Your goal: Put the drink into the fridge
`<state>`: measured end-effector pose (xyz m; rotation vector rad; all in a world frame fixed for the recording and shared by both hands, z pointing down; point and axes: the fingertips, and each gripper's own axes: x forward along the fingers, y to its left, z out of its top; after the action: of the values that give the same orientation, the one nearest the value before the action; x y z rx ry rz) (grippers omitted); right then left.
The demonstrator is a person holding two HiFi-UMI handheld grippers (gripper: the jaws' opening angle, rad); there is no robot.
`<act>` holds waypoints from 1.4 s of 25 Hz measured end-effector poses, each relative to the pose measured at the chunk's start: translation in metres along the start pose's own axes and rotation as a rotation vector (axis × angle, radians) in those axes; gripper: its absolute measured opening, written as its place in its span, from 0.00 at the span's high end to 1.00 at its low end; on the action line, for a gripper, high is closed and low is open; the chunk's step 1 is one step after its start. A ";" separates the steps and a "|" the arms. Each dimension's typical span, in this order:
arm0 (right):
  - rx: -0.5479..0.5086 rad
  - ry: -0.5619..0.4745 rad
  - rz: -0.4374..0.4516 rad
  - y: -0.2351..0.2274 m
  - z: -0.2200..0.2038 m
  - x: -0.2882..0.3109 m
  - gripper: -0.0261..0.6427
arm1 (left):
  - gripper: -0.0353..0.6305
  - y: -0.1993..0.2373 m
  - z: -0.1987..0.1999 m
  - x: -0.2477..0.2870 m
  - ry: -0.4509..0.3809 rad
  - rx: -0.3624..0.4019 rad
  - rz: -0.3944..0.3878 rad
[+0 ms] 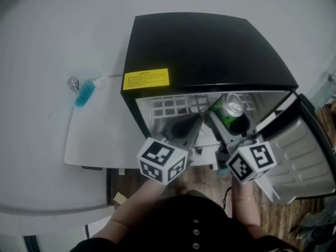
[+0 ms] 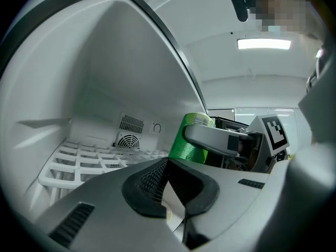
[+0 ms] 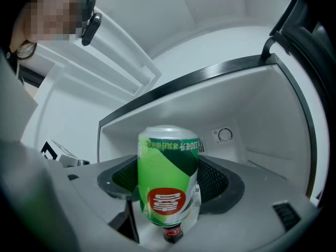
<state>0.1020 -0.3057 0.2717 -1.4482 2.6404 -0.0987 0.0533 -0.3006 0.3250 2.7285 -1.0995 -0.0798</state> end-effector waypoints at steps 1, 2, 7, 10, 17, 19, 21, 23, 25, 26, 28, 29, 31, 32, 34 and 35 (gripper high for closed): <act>-0.005 0.000 0.001 -0.001 0.001 0.002 0.47 | 0.94 0.001 0.001 0.000 -0.003 0.000 0.002; -0.008 0.000 0.002 -0.002 0.002 0.004 0.47 | 0.94 0.001 0.001 0.001 -0.004 0.000 0.003; -0.026 0.003 0.003 -0.007 0.004 0.014 0.47 | 0.94 0.001 0.001 0.003 -0.003 0.001 -0.007; -0.033 0.006 0.006 -0.009 0.004 0.019 0.47 | 0.94 0.002 0.001 0.005 -0.007 0.001 -0.007; -0.052 0.017 0.008 -0.015 0.004 0.028 0.47 | 0.94 0.003 -0.001 0.007 -0.011 -0.007 -0.007; -0.054 0.019 0.009 -0.016 0.003 0.030 0.47 | 0.94 0.003 -0.002 0.007 -0.010 -0.009 -0.004; -0.060 0.022 0.012 -0.016 0.003 0.033 0.47 | 0.94 0.005 -0.001 0.007 -0.012 -0.009 0.000; -0.068 0.028 0.015 -0.016 0.004 0.036 0.47 | 0.94 0.006 -0.001 0.008 -0.011 -0.007 -0.001; -0.074 0.035 0.015 -0.018 0.003 0.039 0.47 | 0.94 0.006 -0.001 0.008 -0.009 -0.006 -0.001; -0.076 0.037 0.014 -0.019 0.003 0.041 0.47 | 0.94 0.006 -0.001 0.008 -0.008 -0.007 0.000; -0.075 0.040 0.013 -0.020 0.002 0.044 0.47 | 0.94 0.006 -0.002 0.007 -0.005 -0.010 0.001; -0.074 0.041 0.014 -0.021 0.002 0.045 0.47 | 0.94 0.007 -0.003 0.007 -0.004 -0.011 0.002; -0.078 0.044 0.015 -0.021 0.001 0.048 0.47 | 0.94 0.008 -0.004 0.007 -0.004 -0.011 0.005; -0.084 0.047 0.013 -0.021 0.000 0.049 0.47 | 0.94 0.009 -0.004 0.007 -0.004 -0.011 0.007; -0.102 0.053 0.007 -0.020 0.000 0.051 0.47 | 0.94 0.009 -0.004 0.006 -0.003 -0.012 0.008; -0.109 0.056 0.004 -0.020 -0.001 0.051 0.47 | 0.94 0.009 -0.004 0.006 -0.002 -0.013 0.008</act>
<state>0.0911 -0.3595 0.2705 -1.4941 2.7328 0.0060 0.0520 -0.3108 0.3309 2.7127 -1.1060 -0.0880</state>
